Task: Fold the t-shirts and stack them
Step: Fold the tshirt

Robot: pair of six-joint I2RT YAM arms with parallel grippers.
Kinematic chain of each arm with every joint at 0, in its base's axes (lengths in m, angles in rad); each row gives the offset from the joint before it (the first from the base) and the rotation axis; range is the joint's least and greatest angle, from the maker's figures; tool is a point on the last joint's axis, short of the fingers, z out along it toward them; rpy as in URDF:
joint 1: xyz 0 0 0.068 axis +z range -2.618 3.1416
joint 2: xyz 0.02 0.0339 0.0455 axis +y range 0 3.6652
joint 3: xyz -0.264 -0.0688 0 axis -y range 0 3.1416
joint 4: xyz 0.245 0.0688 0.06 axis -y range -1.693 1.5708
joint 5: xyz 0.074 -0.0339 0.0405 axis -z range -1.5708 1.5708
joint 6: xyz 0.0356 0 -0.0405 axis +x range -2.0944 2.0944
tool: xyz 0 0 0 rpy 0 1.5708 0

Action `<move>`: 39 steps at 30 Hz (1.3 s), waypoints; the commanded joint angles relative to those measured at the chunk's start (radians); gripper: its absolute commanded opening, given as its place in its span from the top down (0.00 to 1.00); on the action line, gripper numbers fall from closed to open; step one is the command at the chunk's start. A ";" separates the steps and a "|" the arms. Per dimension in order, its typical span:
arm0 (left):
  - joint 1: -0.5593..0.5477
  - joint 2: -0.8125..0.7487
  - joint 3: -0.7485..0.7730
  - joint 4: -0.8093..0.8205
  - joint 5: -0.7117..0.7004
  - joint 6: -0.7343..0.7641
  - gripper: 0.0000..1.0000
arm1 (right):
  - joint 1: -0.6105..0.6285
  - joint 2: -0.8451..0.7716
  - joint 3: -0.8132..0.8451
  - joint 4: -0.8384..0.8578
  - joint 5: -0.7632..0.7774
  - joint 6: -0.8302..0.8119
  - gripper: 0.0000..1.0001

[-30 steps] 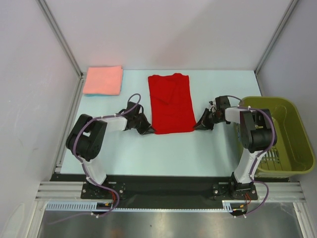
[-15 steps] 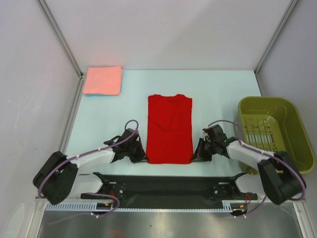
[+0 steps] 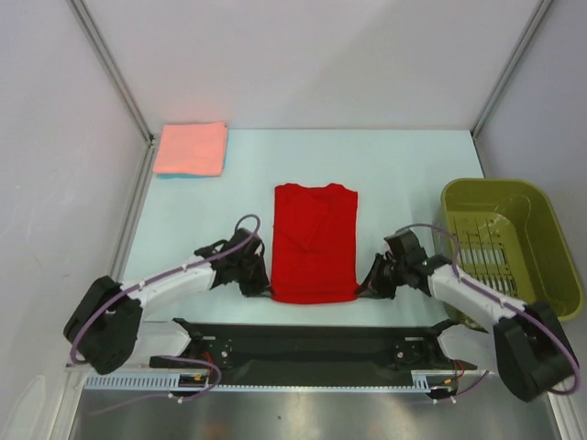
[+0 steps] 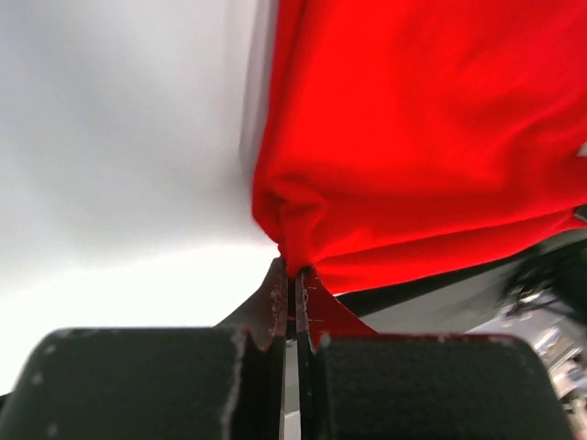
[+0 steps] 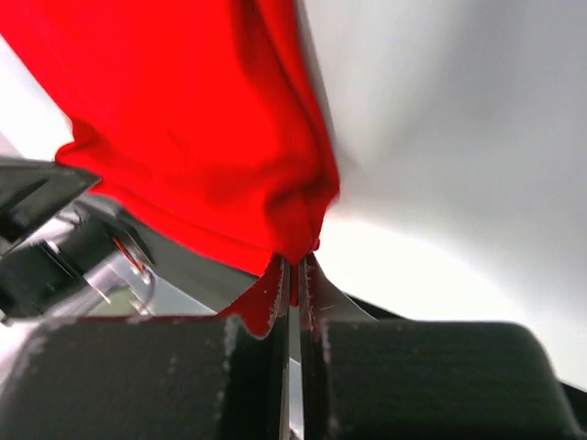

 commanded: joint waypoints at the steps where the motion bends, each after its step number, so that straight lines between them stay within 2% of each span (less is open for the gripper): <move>1: 0.110 0.084 0.186 -0.036 -0.005 0.115 1.00 | -0.101 0.138 0.201 -0.016 -0.010 -0.157 1.00; 3: 0.179 0.190 0.282 -0.052 0.004 0.176 1.00 | -0.158 0.279 0.287 -0.029 -0.046 -0.201 1.00; 4: 0.201 0.236 0.384 -0.059 0.013 0.193 1.00 | -0.172 0.327 0.388 -0.032 -0.055 -0.222 1.00; 6: 0.255 0.364 0.495 -0.085 0.038 0.238 1.00 | -0.199 0.449 0.491 -0.046 -0.069 -0.257 1.00; 7: 0.281 0.445 0.611 -0.109 0.061 0.265 1.00 | -0.209 0.488 0.589 -0.058 -0.085 -0.271 1.00; 8: 0.281 0.446 0.673 -0.121 0.061 0.276 1.00 | -0.215 0.529 0.646 -0.058 -0.095 -0.277 1.00; 9: 0.302 0.533 0.731 -0.137 0.076 0.288 1.00 | -0.224 0.612 0.693 -0.069 -0.099 -0.284 1.00; 10: 0.310 0.573 0.841 -0.151 0.087 0.297 1.00 | -0.229 0.649 0.739 -0.076 -0.101 -0.288 1.00; 11: 0.324 0.618 0.894 -0.170 0.098 0.311 1.00 | -0.235 0.692 0.834 -0.085 -0.107 -0.291 1.00; 13: 0.337 0.720 1.038 -0.200 0.113 0.323 1.00 | -0.250 0.798 0.922 -0.095 -0.118 -0.293 1.00; 18: 0.379 0.888 1.273 -0.214 0.155 0.322 1.00 | -0.275 0.959 1.167 -0.127 -0.155 -0.293 1.00; 21: 0.396 0.964 1.357 -0.207 0.206 0.307 1.00 | -0.296 1.042 1.272 -0.153 -0.175 -0.290 1.00; 24: 0.405 1.009 1.416 -0.204 0.225 0.301 1.00 | -0.311 1.082 1.309 -0.147 -0.185 -0.279 1.00; 33: 0.422 1.032 1.430 -0.093 0.233 0.262 1.00 | -0.347 1.116 1.352 -0.078 -0.242 -0.247 1.00; 39: 0.442 1.101 1.473 -0.063 0.264 0.224 1.00 | -0.360 1.185 1.383 -0.015 -0.265 -0.195 1.00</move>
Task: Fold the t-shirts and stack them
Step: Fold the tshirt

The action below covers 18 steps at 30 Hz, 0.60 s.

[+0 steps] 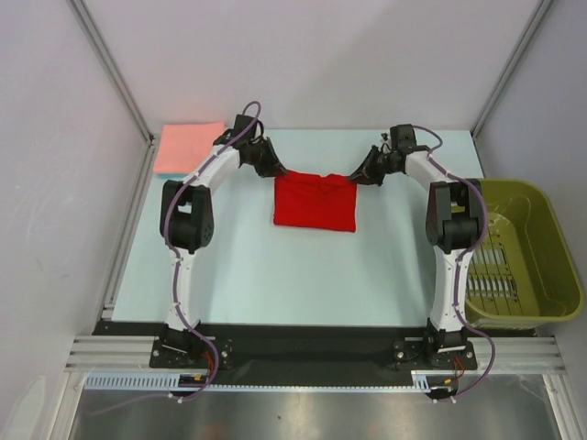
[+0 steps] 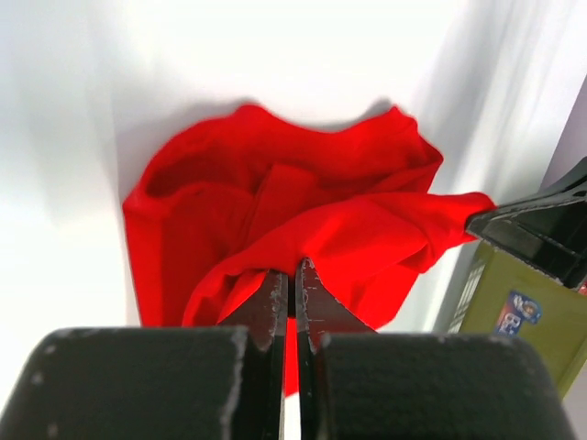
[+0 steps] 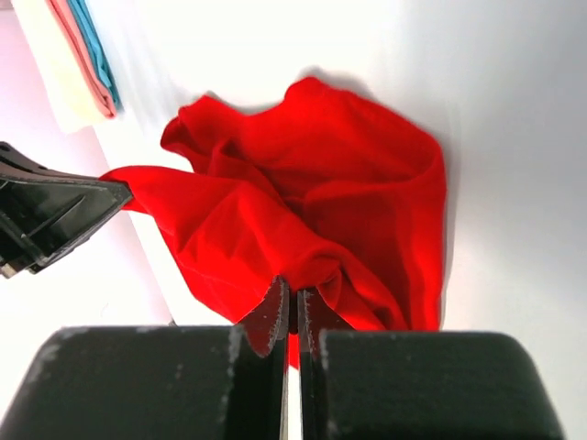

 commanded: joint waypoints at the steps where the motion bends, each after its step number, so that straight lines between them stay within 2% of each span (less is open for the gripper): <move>1: 0.022 0.038 0.068 0.060 0.030 -0.034 1.00 | -0.013 0.049 0.067 0.064 -0.042 0.036 1.00; 7: 0.045 0.082 0.107 0.086 0.035 -0.063 1.00 | -0.033 0.121 0.130 0.101 -0.063 0.084 0.98; 8: 0.048 0.091 0.124 0.082 0.035 -0.063 1.00 | -0.034 0.133 0.145 0.095 -0.065 0.084 0.93; 10: 0.054 0.113 0.147 0.061 0.016 -0.056 0.99 | -0.045 0.164 0.191 0.078 -0.068 0.082 0.90; 12: 0.064 0.124 0.161 0.044 0.001 -0.054 0.97 | -0.056 0.183 0.223 0.074 -0.071 0.088 0.82; 13: 0.067 0.125 0.161 0.042 -0.005 -0.052 0.95 | -0.071 0.201 0.234 0.075 -0.071 0.090 0.77; 14: 0.068 0.124 0.164 0.027 -0.023 -0.051 0.88 | -0.078 0.207 0.246 0.075 -0.071 0.091 0.71; 16: 0.071 0.099 0.164 0.021 -0.072 -0.034 0.84 | -0.091 0.219 0.306 0.040 -0.057 0.059 0.66; 17: 0.070 0.088 0.165 0.010 -0.094 -0.014 0.71 | -0.098 0.224 0.331 0.017 -0.045 0.042 0.59; 18: 0.070 0.073 0.164 0.005 -0.112 -0.005 0.68 | -0.102 0.227 0.361 -0.032 -0.030 0.022 0.55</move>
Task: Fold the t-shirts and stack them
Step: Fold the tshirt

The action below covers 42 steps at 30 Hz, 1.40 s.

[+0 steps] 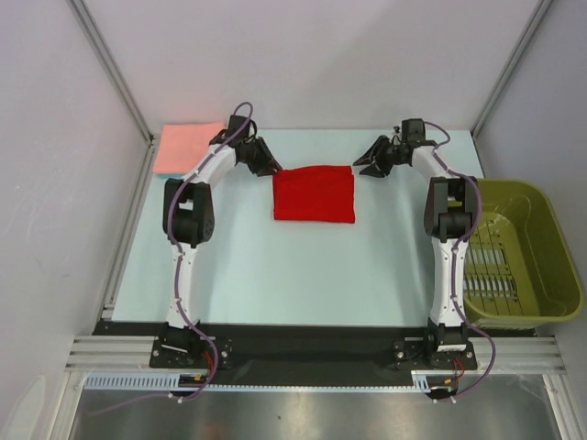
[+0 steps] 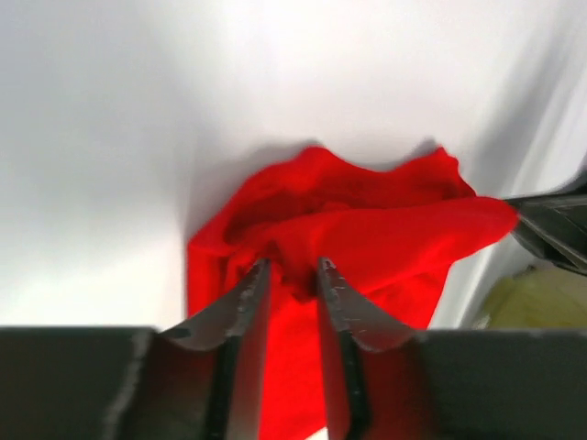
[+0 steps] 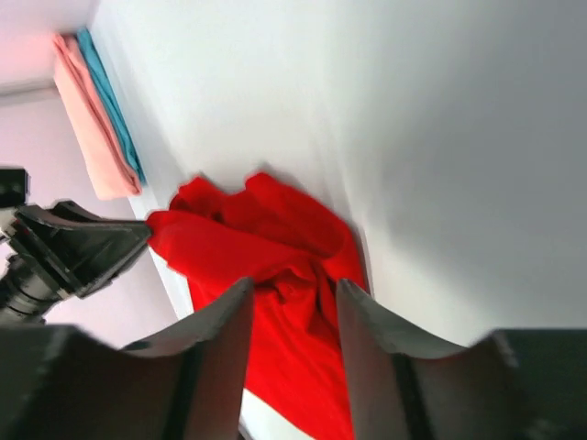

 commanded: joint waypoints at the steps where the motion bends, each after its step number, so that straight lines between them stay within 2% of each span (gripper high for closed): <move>1: 0.018 -0.067 0.050 -0.010 -0.125 0.040 0.65 | -0.031 0.004 0.158 -0.089 0.024 -0.080 0.52; 2: 0.019 -0.104 0.039 -0.021 -0.147 0.053 0.56 | -0.033 0.004 0.181 -0.112 0.029 -0.097 0.50; 5: 0.011 -0.181 0.005 -0.025 -0.192 0.086 0.43 | -0.028 -0.022 0.177 -0.161 0.020 -0.120 0.49; 6: 0.004 -0.198 -0.007 -0.016 -0.183 0.093 0.43 | -0.016 -0.055 0.159 -0.144 0.009 -0.123 0.49; 10: -0.027 -0.261 -0.090 0.076 -0.080 0.101 0.45 | 0.033 -0.150 0.024 -0.066 -0.011 -0.133 0.50; 11: -0.035 -0.267 -0.128 0.129 -0.042 0.092 0.53 | 0.047 -0.167 -0.010 -0.023 -0.037 -0.117 0.52; 12: -0.051 -0.279 -0.154 0.166 -0.014 0.084 0.57 | 0.058 -0.177 -0.077 0.071 -0.049 -0.069 0.54; 14: -0.065 -0.284 -0.226 0.273 0.017 0.039 0.67 | 0.092 -0.171 -0.113 0.156 -0.088 -0.012 0.63; 16: -0.085 -0.269 -0.271 0.370 0.095 -0.009 0.67 | 0.121 -0.151 -0.147 0.299 -0.103 0.083 0.66; 19: -0.104 -0.194 -0.312 0.612 0.201 -0.123 0.67 | 0.148 -0.105 -0.196 0.512 -0.096 0.220 0.77; 20: -0.105 -0.168 -0.311 0.649 0.215 -0.181 0.67 | 0.151 -0.086 -0.196 0.590 -0.094 0.254 0.88; 23: -0.099 -0.057 -0.294 0.795 0.273 -0.296 0.67 | 0.161 -0.011 -0.187 0.708 -0.079 0.369 0.91; 28: -0.056 0.034 -0.293 0.957 0.256 -0.409 0.67 | 0.145 0.064 -0.168 0.789 -0.039 0.438 0.94; 36: 0.027 0.106 -0.297 0.973 0.252 -0.430 0.67 | 0.072 0.161 -0.133 0.772 0.030 0.456 0.95; 42: 0.056 0.121 -0.161 0.768 0.284 -0.295 0.61 | 0.032 0.201 0.023 0.617 0.015 0.400 0.94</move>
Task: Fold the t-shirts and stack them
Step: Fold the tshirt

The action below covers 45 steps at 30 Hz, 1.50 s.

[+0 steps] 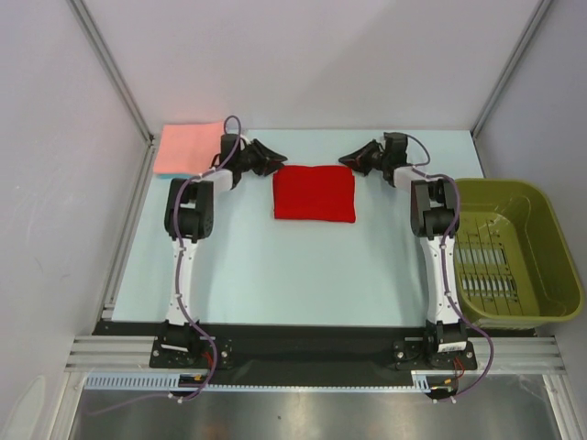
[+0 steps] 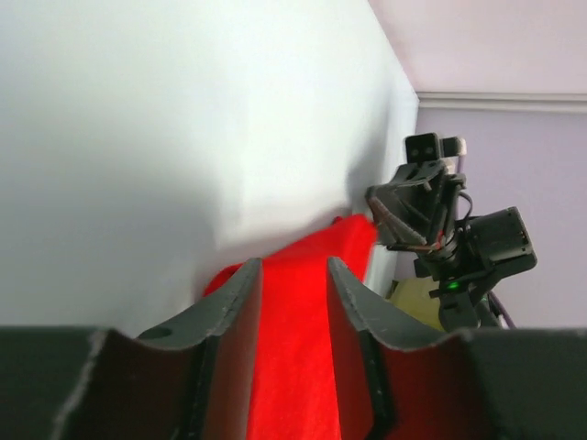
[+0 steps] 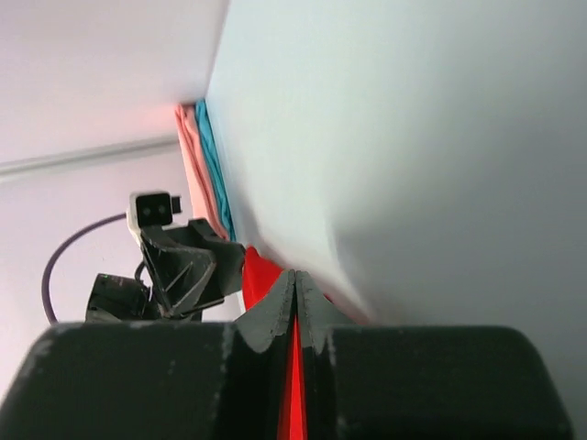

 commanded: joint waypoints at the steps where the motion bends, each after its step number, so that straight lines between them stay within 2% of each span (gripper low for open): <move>1: 0.001 -0.023 0.130 -0.144 0.046 0.135 0.60 | -0.033 0.010 0.097 -0.080 0.008 -0.042 0.93; 4: -0.013 -0.118 0.163 -0.256 0.055 0.223 0.57 | -0.031 -0.029 0.153 -0.152 -0.010 -0.111 0.91; 7: -0.030 -0.206 0.137 -0.337 0.049 0.298 0.54 | -0.023 -0.108 0.180 -0.333 -0.012 -0.221 0.89; 10: -0.061 -0.299 0.073 -0.318 0.113 0.308 0.55 | -0.010 -0.196 0.161 -0.416 -0.015 -0.286 0.86; 11: -0.078 -0.316 -0.004 -0.292 0.130 0.288 0.57 | 0.010 -0.213 0.125 -0.438 -0.022 -0.305 0.85; 12: -0.085 -0.355 -0.059 -0.195 0.148 0.264 0.59 | 0.018 -0.252 0.097 -0.432 -0.037 -0.308 0.85; 13: -0.093 -0.372 -0.175 -0.143 0.168 0.210 0.63 | 0.032 -0.273 0.068 -0.423 -0.057 -0.309 0.84; 18: -0.121 -0.387 -0.389 0.041 0.216 0.127 0.71 | 0.122 -0.328 -0.113 -0.400 -0.156 -0.341 0.85; 24: -0.104 -0.356 -0.513 -0.008 0.199 0.191 0.79 | 0.171 -0.331 -0.288 -0.387 -0.281 -0.432 0.90; 28: -0.076 -0.378 -0.610 -0.048 0.173 0.263 0.82 | 0.109 -0.377 -0.516 -0.366 -0.283 -0.481 0.95; 31: -0.061 -0.408 -0.659 -0.089 0.175 0.309 0.82 | 0.060 -0.411 -0.584 -0.340 -0.274 -0.503 0.96; 38: -0.046 -0.542 -0.629 -0.337 0.124 0.489 0.78 | -0.017 -0.471 -0.554 -0.504 -0.251 -0.624 0.96; 45: -0.039 -0.643 -0.659 -0.494 0.090 0.624 0.72 | -0.020 -0.527 -0.371 -0.757 -0.125 -0.750 0.92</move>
